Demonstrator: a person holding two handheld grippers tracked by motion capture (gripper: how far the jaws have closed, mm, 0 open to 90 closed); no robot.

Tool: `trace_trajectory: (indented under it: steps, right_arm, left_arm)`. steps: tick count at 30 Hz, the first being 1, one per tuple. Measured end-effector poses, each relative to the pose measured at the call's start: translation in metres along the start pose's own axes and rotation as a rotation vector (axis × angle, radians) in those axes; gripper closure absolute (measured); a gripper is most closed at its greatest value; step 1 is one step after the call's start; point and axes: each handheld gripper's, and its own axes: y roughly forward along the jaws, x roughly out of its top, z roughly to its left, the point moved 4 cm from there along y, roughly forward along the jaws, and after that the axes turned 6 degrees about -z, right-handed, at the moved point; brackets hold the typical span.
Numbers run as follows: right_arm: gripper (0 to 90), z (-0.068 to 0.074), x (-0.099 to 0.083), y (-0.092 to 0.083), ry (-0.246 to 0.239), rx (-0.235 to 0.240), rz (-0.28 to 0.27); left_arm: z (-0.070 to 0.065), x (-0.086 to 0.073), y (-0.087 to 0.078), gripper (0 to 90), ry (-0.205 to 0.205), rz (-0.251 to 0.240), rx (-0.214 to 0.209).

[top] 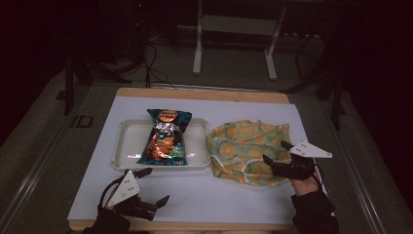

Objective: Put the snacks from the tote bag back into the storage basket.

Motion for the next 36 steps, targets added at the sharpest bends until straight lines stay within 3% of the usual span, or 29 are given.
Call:
trace_trajectory:
  steps: [5, 14, 15, 24, 27, 36]
  right_arm:
    - [14.9, -0.002, -0.011, -0.012, 0.032, -0.068, -0.021]
    - [13.7, -0.003, -0.026, -0.018, 0.023, -0.072, -0.003]
    - [13.7, -0.003, -0.031, -0.023, 0.018, -0.114, -0.008]
    - [13.6, -0.007, -0.048, -0.028, 0.027, -0.169, 0.009]
    - [13.4, -0.01, -0.049, -0.028, 0.021, -0.216, -0.013]
    - [13.4, -0.015, -0.055, -0.025, 0.038, -0.213, -0.003]
  left_arm:
    - [0.0, 0.0, 0.0, 0.2, 0.0, -0.001, 0.0]
    - [-0.001, 0.001, -0.001, 0.2, -0.004, -0.008, -0.006]
    - [-0.001, 0.001, -0.001, 0.2, -0.003, -0.007, -0.005]
    - [-0.001, 0.001, -0.001, 0.2, 0.0, -0.007, -0.008]
    - [-0.002, 0.001, -0.001, 0.2, 0.0, -0.007, -0.012]
    - [-0.002, 0.001, -0.001, 0.2, 0.002, -0.006, -0.013]
